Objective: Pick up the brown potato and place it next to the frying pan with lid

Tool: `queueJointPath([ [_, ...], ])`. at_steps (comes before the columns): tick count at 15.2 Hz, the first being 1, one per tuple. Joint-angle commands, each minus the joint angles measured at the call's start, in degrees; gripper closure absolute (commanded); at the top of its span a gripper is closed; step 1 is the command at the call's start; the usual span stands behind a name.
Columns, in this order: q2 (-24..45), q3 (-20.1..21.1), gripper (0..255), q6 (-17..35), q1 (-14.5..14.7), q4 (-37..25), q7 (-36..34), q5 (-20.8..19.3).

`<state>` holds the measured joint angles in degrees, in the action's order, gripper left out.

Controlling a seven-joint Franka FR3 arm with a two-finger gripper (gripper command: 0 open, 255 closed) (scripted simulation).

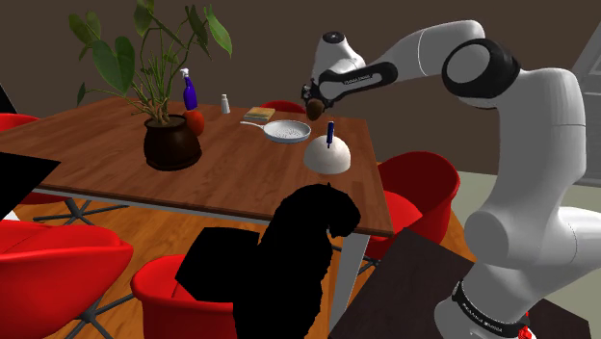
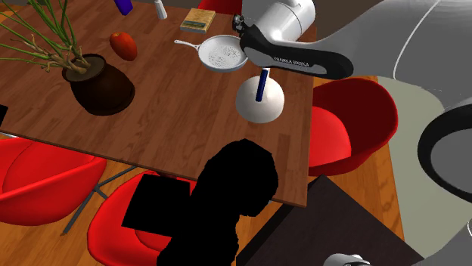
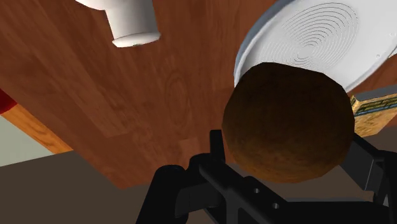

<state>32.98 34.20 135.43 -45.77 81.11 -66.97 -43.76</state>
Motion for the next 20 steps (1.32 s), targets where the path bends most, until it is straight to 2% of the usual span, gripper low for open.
queueJointPath([
  [1, 3.9, -0.5, 255, -1.0, -0.3, -5.7, 3.7, 0.4],
  [20, 8.6, -5.1, 255, 8.7, 1.2, 0.0, -3.6, -6.0],
])
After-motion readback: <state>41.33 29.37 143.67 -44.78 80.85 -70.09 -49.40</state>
